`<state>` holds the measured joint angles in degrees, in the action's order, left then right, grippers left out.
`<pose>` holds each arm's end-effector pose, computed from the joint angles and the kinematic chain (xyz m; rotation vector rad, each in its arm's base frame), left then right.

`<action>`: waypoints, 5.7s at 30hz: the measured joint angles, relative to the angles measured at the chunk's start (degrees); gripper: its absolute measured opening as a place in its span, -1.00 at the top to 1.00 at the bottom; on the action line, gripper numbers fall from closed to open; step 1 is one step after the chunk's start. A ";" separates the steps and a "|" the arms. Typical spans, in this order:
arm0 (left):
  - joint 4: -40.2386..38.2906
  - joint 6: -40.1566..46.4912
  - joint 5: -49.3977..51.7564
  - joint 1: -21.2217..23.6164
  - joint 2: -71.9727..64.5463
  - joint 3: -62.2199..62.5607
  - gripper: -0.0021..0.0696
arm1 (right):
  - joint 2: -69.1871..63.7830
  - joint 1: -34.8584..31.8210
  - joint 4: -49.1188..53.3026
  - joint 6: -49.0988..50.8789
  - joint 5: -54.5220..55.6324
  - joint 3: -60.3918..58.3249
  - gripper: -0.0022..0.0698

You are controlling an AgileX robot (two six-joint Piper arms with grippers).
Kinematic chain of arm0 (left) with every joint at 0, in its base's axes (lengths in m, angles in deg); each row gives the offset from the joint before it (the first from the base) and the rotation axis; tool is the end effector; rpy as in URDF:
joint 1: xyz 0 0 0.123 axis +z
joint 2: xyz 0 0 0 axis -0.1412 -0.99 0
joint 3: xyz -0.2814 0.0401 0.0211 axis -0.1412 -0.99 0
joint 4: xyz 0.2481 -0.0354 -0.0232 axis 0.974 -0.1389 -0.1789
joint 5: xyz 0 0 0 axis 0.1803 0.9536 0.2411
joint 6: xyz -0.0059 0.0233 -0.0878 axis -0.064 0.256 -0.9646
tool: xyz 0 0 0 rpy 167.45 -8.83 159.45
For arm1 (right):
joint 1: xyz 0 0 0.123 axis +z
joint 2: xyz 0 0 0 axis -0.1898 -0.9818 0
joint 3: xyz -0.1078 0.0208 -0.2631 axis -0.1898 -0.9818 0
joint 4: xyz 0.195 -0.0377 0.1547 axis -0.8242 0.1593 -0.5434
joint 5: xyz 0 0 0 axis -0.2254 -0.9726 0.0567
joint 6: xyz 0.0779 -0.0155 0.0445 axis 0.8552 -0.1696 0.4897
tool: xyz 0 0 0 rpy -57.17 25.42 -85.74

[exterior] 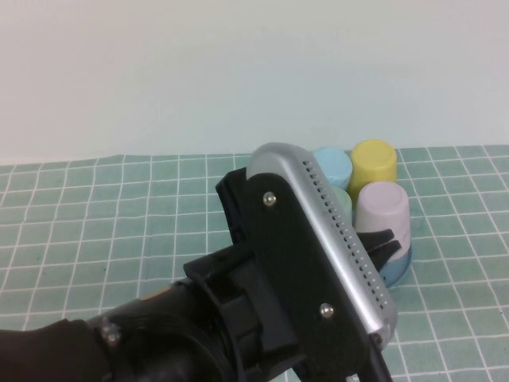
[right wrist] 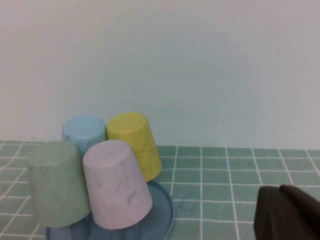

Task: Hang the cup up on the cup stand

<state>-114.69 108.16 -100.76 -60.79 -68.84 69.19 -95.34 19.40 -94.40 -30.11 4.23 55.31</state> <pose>0.1129 -0.2284 0.3546 1.1096 1.4215 -0.3949 0.0893 0.0123 0.2362 -0.0632 1.6961 0.1487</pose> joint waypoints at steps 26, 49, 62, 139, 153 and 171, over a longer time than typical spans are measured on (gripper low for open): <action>3.45 -2.51 15.04 27.30 9.30 0.00 0.94 | 0.00 0.00 0.00 0.09 -0.63 -0.13 0.94; 1.02 -3.40 25.08 64.86 58.60 -33.40 0.94 | 0.00 0.00 0.00 0.09 -2.02 -0.16 0.94; 0.78 -4.12 15.04 66.02 66.16 -38.92 0.94 | 0.00 0.00 0.00 0.09 -2.02 -0.16 0.94; 97.07 -115.33 33.11 65.81 66.07 -50.43 0.94 | 6.66 0.00 77.97 75.68 -9.41 -4.60 0.94; 97.07 -115.46 32.90 65.81 66.07 -50.43 0.94 | 20.67 -2.02 93.44 92.78 -17.28 -9.54 0.94; 96.98 -115.46 32.98 65.81 66.07 -50.43 0.94 | 20.71 -4.67 96.99 90.23 -20.77 -9.54 0.94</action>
<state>-17.71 -7.29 -67.78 5.03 -2.77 18.76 -74.64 14.73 2.59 60.12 -16.55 45.77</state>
